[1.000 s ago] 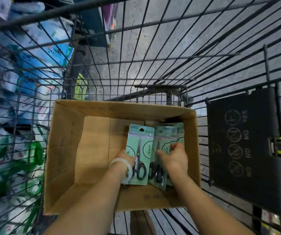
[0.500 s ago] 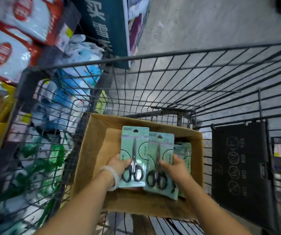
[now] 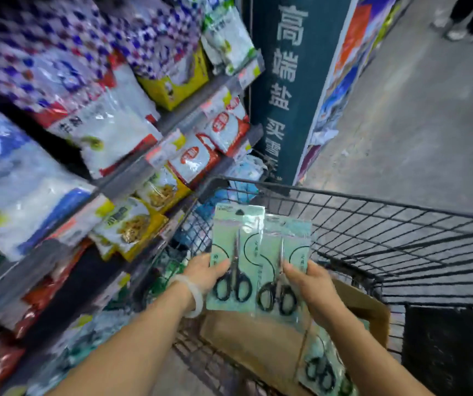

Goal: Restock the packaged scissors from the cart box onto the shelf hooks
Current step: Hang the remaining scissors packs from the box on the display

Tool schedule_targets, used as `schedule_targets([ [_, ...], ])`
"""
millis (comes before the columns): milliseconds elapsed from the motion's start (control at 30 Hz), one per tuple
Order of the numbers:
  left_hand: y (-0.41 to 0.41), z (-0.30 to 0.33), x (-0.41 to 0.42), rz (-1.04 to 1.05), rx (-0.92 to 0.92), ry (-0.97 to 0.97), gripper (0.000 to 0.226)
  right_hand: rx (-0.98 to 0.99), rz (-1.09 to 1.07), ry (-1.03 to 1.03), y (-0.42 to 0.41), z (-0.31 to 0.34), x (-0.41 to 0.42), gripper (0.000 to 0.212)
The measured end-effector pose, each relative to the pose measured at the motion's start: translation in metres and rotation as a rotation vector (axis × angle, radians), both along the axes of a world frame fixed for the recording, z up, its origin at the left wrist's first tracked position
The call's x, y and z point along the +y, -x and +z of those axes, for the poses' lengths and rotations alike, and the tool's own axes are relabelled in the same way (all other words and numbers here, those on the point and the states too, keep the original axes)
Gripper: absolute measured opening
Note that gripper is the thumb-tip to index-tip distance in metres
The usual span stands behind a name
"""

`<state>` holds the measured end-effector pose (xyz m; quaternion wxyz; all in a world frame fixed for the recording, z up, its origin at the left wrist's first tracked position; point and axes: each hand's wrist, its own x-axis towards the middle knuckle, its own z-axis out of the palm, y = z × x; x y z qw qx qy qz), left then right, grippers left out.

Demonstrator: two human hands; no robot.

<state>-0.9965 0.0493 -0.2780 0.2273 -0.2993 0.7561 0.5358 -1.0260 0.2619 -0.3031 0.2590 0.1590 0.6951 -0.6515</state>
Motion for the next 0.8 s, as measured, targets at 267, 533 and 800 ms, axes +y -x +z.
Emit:
schedule_targets([
  [267, -0.139, 0.076, -0.085, 0.341, 0.169, 0.012, 0.022, 0.105, 0.252, 0.126, -0.071, 0.074, -0.106, 0.016],
  [533, -0.375, 0.123, -0.154, 0.694, 0.335, 0.101, 0.032, 0.247, 0.586, 0.186, -0.246, 0.126, -0.225, 0.017],
  [800, -0.641, 0.159, -0.187, 1.089, 0.31, 0.311, 0.038, 0.28, 1.041, 0.26, -0.468, 0.158, -0.34, 0.045],
])
